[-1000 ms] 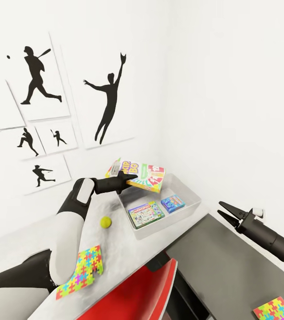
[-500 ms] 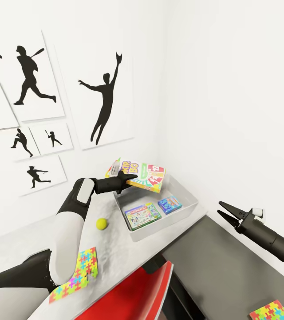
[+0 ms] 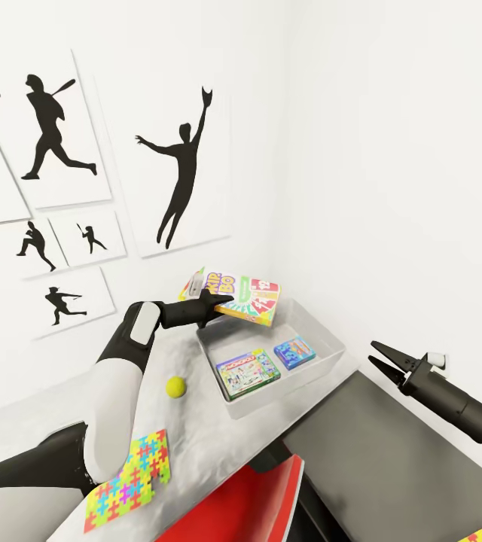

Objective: Put all the toys in the child's room - the three board games (two on the bed and one on the table), the two jigsaw puzzles on the table, and the tennis ball on the table - inside the toy box on the table in the child's room.

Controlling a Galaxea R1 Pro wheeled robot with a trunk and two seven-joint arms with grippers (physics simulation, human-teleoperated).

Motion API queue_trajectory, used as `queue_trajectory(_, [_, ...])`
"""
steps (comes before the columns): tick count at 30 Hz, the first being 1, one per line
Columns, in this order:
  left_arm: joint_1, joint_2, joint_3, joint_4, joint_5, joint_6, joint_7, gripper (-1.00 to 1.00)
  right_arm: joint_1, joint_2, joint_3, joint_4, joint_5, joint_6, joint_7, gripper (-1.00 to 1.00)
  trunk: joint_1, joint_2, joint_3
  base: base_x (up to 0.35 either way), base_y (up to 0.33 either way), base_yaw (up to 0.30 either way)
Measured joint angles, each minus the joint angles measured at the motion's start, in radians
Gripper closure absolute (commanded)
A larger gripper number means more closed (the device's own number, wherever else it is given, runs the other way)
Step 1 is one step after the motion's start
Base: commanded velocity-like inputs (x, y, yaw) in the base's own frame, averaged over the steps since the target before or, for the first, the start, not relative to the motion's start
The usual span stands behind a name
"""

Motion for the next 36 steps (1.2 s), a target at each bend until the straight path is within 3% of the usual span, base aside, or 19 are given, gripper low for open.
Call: queue_trajectory(36, [0.001,0.000,-0.002,0.000,0.000,-0.003,-0.001,1.00,0.000,0.004,0.002,0.000,0.004,-0.001,0.000,-1.00,0.000,0.000,0.000,0.024,0.000,0.000])
